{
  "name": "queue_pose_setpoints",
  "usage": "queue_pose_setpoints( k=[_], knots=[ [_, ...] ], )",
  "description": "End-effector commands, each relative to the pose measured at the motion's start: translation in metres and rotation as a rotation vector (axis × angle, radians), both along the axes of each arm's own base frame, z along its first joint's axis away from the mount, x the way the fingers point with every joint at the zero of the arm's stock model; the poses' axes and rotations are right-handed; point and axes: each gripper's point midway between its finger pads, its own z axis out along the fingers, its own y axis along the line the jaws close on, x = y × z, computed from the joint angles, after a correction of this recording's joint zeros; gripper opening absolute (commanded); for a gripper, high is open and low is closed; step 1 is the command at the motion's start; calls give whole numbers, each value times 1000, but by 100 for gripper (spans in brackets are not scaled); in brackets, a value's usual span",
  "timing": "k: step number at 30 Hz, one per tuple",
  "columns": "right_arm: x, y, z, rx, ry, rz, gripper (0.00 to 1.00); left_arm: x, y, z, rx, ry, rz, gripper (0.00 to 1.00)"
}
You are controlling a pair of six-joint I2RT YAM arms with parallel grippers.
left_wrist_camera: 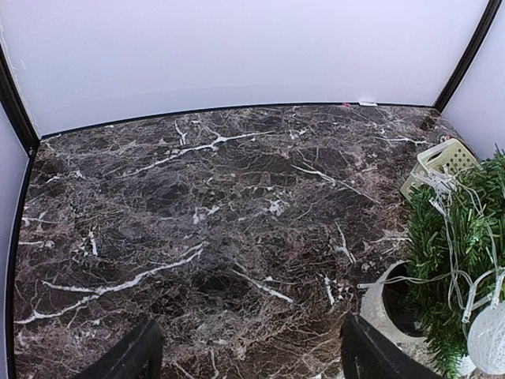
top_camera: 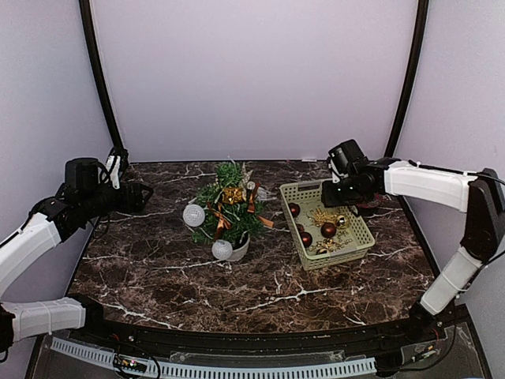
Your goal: Decorate the small christmas tree
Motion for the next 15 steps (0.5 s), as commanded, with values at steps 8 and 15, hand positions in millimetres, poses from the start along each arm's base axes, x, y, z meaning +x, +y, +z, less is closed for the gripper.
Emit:
queue_pose_setpoints(
  k=[8, 15],
  knots=[
    [11, 23, -74, -106, 250, 260, 37, 3, 4, -3, 13, -1, 15, 80],
    [11, 24, -102, -138, 303, 281, 31, 4, 3, -6, 13, 9, 12, 80]
  ],
)
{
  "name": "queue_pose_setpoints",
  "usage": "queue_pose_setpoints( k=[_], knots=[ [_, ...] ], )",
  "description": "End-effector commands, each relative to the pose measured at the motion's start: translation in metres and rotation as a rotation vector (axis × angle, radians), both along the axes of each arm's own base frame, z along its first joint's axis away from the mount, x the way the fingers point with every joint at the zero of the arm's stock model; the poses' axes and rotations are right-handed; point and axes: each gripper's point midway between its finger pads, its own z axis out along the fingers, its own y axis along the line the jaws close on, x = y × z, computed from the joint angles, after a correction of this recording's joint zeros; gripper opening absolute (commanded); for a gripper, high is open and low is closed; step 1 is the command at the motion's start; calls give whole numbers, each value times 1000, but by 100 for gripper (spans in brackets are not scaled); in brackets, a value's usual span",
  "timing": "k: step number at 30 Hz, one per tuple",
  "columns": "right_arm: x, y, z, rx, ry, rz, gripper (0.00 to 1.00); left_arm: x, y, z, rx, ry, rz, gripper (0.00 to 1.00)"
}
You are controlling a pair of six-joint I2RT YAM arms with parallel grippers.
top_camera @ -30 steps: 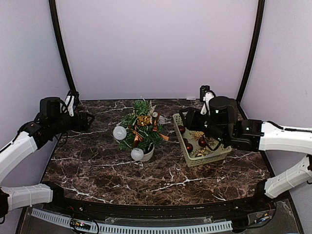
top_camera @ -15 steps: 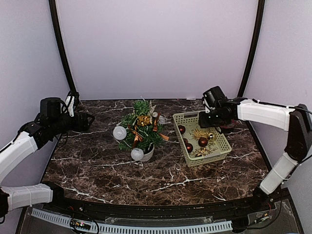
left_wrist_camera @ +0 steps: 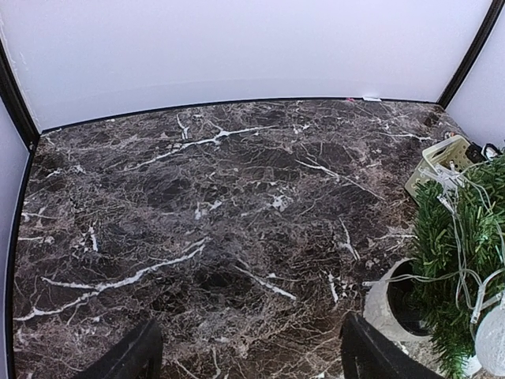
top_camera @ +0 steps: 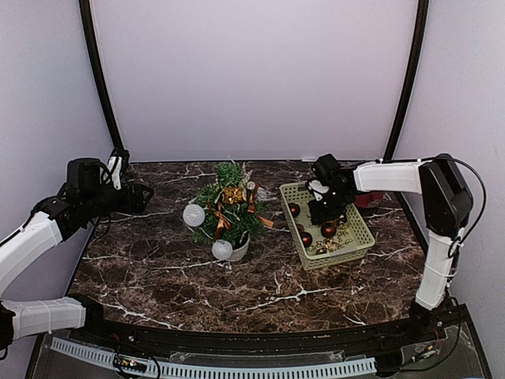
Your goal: Decorate the small christmas tree
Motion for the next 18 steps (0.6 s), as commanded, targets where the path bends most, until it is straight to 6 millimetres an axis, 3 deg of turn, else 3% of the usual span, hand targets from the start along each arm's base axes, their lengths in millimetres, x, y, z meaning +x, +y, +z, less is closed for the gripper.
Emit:
queue_pose_setpoints(
  k=[1, 9, 15, 18],
  knots=[
    [5, 3, -7, -12, 11, 28, 29, 2, 2, -1, 7, -6, 5, 80],
    [6, -5, -21, -57, 8, 3, 15, 2, 3, -1, 9, -6, 9, 80],
    [10, -5, -20, -47, -13, -18, 0, 2, 2, -1, 10, -5, 8, 80],
    [12, -3, -15, -31, -29, -28, 0, 2, 3, 0, 10, -7, 8, 80]
  ],
)
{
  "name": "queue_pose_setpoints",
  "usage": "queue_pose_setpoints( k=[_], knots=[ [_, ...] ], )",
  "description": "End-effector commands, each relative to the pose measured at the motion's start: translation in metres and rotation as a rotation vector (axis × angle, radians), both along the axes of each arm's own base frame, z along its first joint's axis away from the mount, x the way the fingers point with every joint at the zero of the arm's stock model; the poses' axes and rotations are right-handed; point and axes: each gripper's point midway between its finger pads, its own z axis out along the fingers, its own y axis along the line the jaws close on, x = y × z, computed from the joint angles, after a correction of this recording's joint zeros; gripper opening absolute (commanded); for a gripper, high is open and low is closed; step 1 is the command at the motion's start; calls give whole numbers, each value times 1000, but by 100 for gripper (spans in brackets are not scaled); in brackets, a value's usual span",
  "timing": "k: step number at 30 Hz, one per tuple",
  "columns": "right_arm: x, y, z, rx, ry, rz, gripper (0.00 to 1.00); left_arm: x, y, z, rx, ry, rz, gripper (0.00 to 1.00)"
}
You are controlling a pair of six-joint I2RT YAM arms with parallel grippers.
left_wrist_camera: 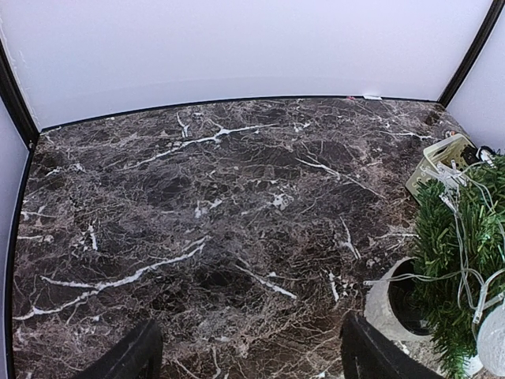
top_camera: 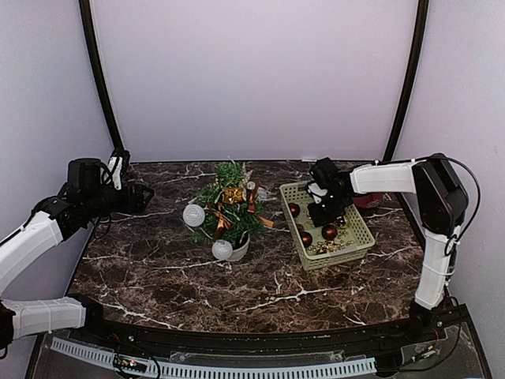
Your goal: Decorate the small christmas tree
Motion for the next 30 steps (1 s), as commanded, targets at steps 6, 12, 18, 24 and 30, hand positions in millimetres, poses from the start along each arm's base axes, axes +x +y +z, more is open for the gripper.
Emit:
queue_pose_setpoints(
  k=[6, 12, 18, 24, 30],
  knots=[
    [12, -9, 54, 30, -150, -75, 0, -1, 5, 8, 7, -34, 16, 80],
    [-2, -14, 114, 99, -236, -65, 0, -2, 4, 13, -3, -50, 11, 80],
    [-13, -14, 121, 132, -231, -61, 0, -5, 3, 17, -12, -62, 6, 80],
    [-20, 4, 152, 297, -259, -64, 0, -6, 3, 17, -14, -62, 6, 80],
    [-39, 24, 199, 467, -289, -8, 0, -7, 3, 19, -20, -70, 1, 80]
  ],
)
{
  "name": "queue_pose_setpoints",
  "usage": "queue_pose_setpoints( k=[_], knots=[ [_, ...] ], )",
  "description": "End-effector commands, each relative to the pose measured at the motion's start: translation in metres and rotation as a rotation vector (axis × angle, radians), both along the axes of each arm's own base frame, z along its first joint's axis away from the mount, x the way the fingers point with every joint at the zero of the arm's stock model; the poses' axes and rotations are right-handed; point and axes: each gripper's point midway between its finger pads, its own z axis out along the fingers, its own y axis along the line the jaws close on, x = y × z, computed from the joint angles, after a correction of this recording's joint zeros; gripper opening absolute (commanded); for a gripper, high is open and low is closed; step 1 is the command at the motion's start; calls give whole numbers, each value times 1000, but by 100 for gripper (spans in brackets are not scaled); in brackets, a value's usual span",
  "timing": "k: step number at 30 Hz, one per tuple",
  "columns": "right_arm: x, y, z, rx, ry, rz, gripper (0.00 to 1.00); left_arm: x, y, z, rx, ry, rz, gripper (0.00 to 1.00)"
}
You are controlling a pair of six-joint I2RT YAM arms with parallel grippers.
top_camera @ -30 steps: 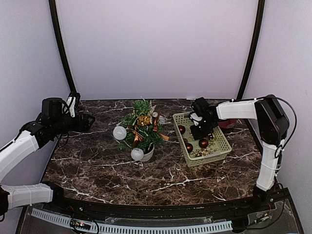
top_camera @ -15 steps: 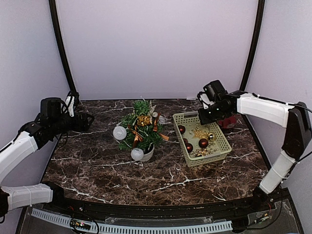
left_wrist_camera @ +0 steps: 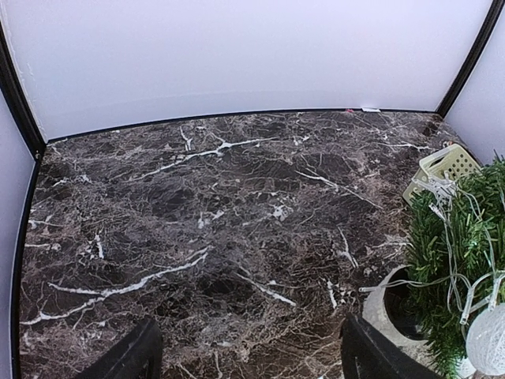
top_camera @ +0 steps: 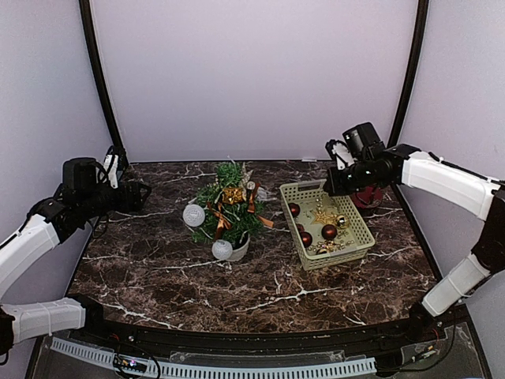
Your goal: Decorate the small christmas tree
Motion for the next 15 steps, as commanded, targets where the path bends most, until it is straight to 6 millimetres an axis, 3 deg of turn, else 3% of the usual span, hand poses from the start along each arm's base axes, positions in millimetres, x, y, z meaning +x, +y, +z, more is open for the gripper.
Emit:
queue_pose_setpoints(
  k=[1, 9, 15],
  knots=[
    [-16, 25, 56, 184, -77, 74, 0, -3, 0, 8, -15, -31, -8, 80],
    [-59, 71, 137, 352, -180, 268, 0, -6, -1, 9, -25, -36, -13, 80],
    [-76, 90, 170, 419, -222, 347, 0, -5, -2, 7, -25, -27, -18, 80]
  ],
)
